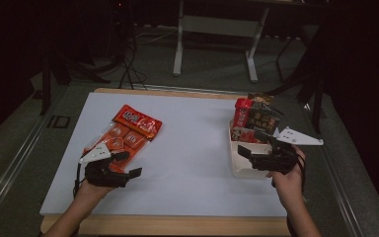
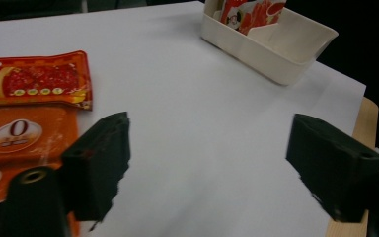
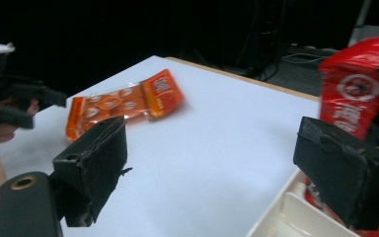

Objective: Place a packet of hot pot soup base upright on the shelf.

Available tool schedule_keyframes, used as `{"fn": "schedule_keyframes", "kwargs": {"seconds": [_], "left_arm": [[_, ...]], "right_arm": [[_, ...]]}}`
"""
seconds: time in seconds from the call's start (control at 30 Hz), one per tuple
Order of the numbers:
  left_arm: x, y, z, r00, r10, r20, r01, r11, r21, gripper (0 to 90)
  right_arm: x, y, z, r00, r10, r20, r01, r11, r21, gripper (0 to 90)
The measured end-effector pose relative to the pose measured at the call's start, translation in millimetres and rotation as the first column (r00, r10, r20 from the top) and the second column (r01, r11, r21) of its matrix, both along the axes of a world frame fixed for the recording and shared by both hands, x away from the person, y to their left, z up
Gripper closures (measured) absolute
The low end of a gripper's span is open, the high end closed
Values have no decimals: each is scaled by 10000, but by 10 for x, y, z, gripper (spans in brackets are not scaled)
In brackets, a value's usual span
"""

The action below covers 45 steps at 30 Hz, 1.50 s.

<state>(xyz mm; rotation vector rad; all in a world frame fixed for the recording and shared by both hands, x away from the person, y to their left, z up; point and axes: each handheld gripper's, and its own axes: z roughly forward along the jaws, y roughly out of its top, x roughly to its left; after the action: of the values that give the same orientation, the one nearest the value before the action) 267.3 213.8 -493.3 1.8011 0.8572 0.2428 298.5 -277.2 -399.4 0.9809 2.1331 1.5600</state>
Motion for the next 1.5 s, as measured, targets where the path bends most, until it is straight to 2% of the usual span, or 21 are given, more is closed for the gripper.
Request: {"fn": "schedule_keyframes", "kwargs": {"seconds": [0.17,0.3,0.43,0.6,0.67,0.77,0.83,0.9,0.93,0.97,1.0,1.07,1.1,1.13,1.17,1.2,1.23,1.27,1.33,1.4,1.5], "left_arm": [[50,162,26,9985,547,95,-552,9964,648,417],[129,290,66,9885,1502,188,-1513,9815,1173,539],[261,471,97,9700,2421,231,-2423,9548,1724,693],[427,697,71,9512,3084,118,-3041,9302,2053,825],[485,760,32,9400,3412,11,-3322,9144,2315,857],[568,856,-44,9284,3711,-175,-3558,9018,2451,894],[634,910,-109,9256,3773,-293,-3563,8951,2680,897],[707,957,-186,9201,3893,-439,-3592,8830,3021,897],[741,977,-222,9149,4013,-444,-3670,8724,3228,897],[769,994,-250,9122,4070,-464,-3709,8687,3285,897],[798,1006,-276,9138,4018,-587,-3623,8721,3289,897],[854,999,-323,9099,4106,-582,-3624,8555,3700,897],[888,1001,-349,9115,4042,-757,-3478,8560,3824,898],[917,993,-378,9078,4114,-811,-3472,8458,4050,898],[941,985,-401,9035,4223,-736,-3500,8258,4422,898],[964,986,-426,9014,4261,-773,-3476,8184,4576,898],[982,989,-444,9011,4252,-852,-3433,8195,4588,897],[993,990,-453,9012,4257,-809,-3387,8085,4812,897],[1011,984,-460,9040,4188,-859,-3294,8104,4845,897],[1015,945,-455,9142,3985,-740,-3065,7991,5173,898],[1012,918,-447,9220,3789,-797,-2833,8004,5283,900]], "right_arm": [[-43,88,-41,9992,384,56,-384,9993,-6,134],[-86,124,-51,9976,680,163,-681,9977,53,136],[-119,136,-55,9956,913,221,-917,9957,141,145],[-166,145,-67,9913,1271,338,-1282,9912,321,147],[-181,146,-68,9905,1322,382,-1331,9908,225,147],[-209,150,-70,9898,1312,564,-1315,9913,16,147],[-225,148,-77,9888,1389,538,-1393,9903,32,146],[-233,146,-82,9883,1426,534,-1425,9898,-57,146],[-232,146,-82,9885,1411,534,-1410,9900,-57,147],[-233,145,-81,9886,1402,547,-1403,9901,-15,147],[-236,146,-82,9888,1377,569,-1382,9904,63,147],[-243,148,-90,9886,1380,603,-1386,9903,62,146],[-247,149,-95,9886,1383,591,-1388,9903,46,147],[-250,148,-101,9888,1388,551,-1392,9903,34,146],[-253,144,-106,9889,1383,546,-1385,9904,12,147],[-256,138,-112,9892,1354,553,-1358,9907,22,147],[-259,130,-114,9895,1347,524,-1351,9908,28,147],[-261,123,-116,9896,1337,525,-1341,9910,41,147],[-267,107,-118,9903,1289,514,-1293,9916,53,147],[-268,93,-121,9905,1285,479,-1291,9916,99,147],[-265,87,-135,9911,1260,440,-1267,9918,147,147]]}}
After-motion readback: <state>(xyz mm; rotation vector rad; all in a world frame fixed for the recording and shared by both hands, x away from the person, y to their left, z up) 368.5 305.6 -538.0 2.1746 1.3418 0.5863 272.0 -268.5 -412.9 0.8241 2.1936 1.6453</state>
